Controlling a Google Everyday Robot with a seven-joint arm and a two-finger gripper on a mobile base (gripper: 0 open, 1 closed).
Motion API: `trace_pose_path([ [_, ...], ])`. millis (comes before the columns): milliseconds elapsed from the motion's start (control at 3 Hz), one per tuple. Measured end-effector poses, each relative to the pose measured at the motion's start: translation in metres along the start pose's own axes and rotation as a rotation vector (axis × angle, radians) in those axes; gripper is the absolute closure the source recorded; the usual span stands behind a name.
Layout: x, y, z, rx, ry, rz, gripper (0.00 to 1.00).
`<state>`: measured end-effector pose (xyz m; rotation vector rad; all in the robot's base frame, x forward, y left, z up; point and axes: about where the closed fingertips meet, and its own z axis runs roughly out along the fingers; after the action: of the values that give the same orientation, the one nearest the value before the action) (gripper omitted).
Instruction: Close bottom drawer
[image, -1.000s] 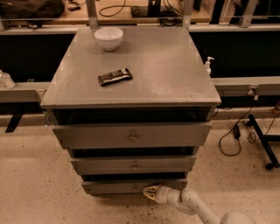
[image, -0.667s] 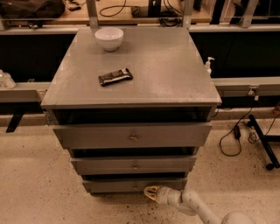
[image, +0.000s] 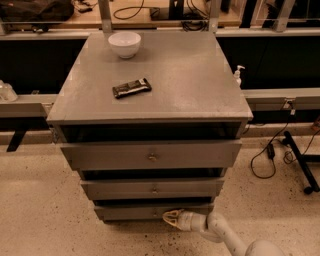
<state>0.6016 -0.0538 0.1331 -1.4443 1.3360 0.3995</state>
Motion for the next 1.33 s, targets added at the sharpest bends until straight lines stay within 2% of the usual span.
trace_pose_path([
  [667,0.000,0.000,0.000,0.000,0.000,0.000,1.00],
  [1000,-0.006,0.032,-0.029,-0.054,-0.027,0.011,1.00],
  [1333,-0.013,0.071,-0.061,-0.051,-0.053,-0.020,0.82],
])
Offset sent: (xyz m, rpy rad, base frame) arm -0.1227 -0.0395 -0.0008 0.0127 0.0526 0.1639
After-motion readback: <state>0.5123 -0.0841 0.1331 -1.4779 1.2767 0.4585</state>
